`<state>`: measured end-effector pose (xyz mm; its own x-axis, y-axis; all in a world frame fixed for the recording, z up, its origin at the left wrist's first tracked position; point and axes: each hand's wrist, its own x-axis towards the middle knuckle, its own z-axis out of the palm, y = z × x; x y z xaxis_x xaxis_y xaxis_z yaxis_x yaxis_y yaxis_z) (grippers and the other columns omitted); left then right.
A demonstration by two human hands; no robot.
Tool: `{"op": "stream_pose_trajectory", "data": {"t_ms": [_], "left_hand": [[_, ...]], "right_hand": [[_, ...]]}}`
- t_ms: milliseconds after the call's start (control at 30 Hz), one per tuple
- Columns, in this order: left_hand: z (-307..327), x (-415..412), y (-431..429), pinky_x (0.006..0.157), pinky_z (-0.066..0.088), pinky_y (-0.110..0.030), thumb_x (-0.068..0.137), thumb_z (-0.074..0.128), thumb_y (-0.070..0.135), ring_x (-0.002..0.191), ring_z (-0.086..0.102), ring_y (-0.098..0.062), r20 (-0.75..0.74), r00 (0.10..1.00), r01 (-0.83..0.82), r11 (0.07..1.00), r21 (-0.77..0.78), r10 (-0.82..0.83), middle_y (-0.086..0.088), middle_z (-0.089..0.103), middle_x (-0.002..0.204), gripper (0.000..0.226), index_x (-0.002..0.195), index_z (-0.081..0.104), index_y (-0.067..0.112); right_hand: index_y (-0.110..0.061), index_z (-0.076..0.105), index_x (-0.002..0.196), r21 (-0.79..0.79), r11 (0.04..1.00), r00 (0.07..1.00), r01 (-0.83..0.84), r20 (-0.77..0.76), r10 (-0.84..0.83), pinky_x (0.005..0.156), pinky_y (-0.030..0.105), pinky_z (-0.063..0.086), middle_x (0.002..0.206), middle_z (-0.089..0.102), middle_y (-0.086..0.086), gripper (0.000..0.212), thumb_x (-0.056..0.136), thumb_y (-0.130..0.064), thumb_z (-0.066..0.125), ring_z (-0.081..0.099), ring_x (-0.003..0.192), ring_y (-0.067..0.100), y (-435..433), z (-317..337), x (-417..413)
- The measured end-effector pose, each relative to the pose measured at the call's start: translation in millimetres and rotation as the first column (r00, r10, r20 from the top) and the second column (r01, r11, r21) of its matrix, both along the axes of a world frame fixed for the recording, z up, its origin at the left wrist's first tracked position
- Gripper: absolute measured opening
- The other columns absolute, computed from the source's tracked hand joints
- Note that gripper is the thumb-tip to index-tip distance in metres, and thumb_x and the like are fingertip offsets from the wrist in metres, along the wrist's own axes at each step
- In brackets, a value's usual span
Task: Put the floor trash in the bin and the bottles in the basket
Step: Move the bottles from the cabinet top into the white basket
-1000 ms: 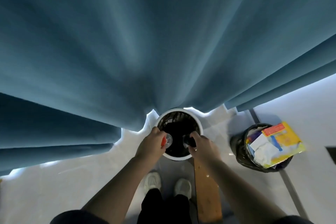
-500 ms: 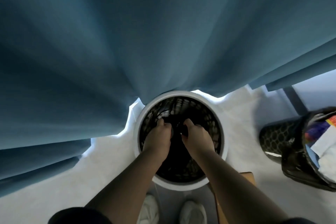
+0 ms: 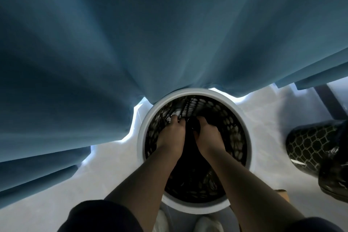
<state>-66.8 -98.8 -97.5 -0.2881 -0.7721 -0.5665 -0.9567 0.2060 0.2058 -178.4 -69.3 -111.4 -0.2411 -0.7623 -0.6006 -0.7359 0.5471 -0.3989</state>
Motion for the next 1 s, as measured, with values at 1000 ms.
{"op": "stream_pose_trajectory", "data": {"t_ms": [1000], "left_hand": [[567.4, 218.9, 175.9, 0.107, 0.031, -0.057, 0.073, 0.065, 0.06, 0.142, 0.026, -0.036, -0.011, 0.946, -0.29, 0.828, -0.48, 0.325, -0.013, 0.025, 0.154, 0.094, 0.147, 0.022, 0.021]], "right_hand": [[-0.026, 0.037, 0.144, -0.238, 0.536, 0.561, -0.81, -0.581, 0.59, 0.106, 0.063, 0.026, 0.152, 0.033, 0.014, 0.074, 0.079, -0.055, 0.058, 0.029, 0.14, 0.039, 108.1, 573.0, 128.8]]}}
